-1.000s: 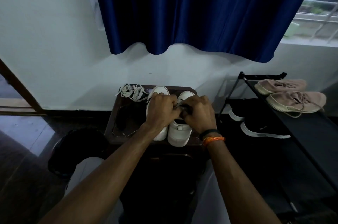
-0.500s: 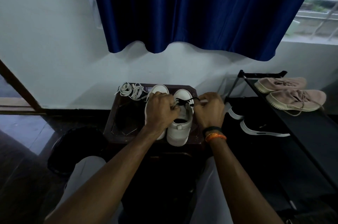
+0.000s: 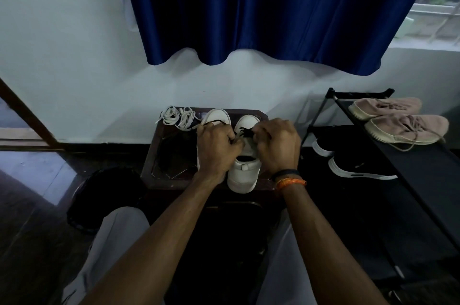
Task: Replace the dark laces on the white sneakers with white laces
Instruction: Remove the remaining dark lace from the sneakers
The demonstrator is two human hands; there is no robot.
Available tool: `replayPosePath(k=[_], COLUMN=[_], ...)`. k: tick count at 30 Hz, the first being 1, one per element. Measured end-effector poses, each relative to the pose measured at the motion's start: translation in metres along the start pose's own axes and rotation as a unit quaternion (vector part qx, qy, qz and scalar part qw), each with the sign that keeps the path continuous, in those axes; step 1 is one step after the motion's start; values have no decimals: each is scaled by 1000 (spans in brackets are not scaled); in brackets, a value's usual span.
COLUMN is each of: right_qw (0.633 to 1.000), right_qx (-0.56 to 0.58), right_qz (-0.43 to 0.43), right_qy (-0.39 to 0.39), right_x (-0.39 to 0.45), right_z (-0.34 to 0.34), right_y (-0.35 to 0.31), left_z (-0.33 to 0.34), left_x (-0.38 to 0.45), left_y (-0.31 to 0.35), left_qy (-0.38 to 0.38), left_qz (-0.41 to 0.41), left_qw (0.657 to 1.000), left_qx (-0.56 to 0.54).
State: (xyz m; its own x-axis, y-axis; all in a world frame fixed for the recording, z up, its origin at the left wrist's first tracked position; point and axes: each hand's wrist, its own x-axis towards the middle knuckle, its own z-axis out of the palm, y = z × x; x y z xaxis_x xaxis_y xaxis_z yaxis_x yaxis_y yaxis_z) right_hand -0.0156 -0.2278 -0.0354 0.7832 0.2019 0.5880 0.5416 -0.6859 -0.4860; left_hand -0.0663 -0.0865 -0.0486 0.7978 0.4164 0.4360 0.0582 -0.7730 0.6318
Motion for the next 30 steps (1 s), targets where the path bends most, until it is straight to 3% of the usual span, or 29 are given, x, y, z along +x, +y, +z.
replayPosePath(k=[2, 4, 6, 11, 15, 17, 21, 24, 30], right_qw=[984, 963, 971, 993, 983, 980, 989, 981, 881], right_qx=[70, 75, 50, 46, -11, -6, 22, 99, 375], right_qz=[147, 246, 233, 90, -3, 12, 51, 115, 272], right_qy=[67, 80, 30, -55, -186, -199, -134, -122, -101], right_x=[6, 13, 15, 7, 1, -2, 0, 1, -6], right_z=[-9, -19, -23, -16, -5, -6, -5, -4, -8], right_y=[8, 20, 26, 7, -2, -2, 1, 11, 34], left_z=[1, 3, 3, 1, -3, -3, -2, -2, -2], left_x=[-2, -3, -3, -5, -5, -4, -5, -5, -4], left_y=[0, -1, -1, 3, 4, 4, 3, 2, 2], left_qy=[1, 3, 10, 13, 11, 11, 10, 5, 4], left_qz=[-10, -12, -11, -2, 11, 17, 12, 7, 9], left_qw=[1000, 1000, 1000, 1000, 1000, 1000, 1000, 1000, 1000], left_qx=[-2, -1, -2, -2, -4, -12, -9, -9, -3])
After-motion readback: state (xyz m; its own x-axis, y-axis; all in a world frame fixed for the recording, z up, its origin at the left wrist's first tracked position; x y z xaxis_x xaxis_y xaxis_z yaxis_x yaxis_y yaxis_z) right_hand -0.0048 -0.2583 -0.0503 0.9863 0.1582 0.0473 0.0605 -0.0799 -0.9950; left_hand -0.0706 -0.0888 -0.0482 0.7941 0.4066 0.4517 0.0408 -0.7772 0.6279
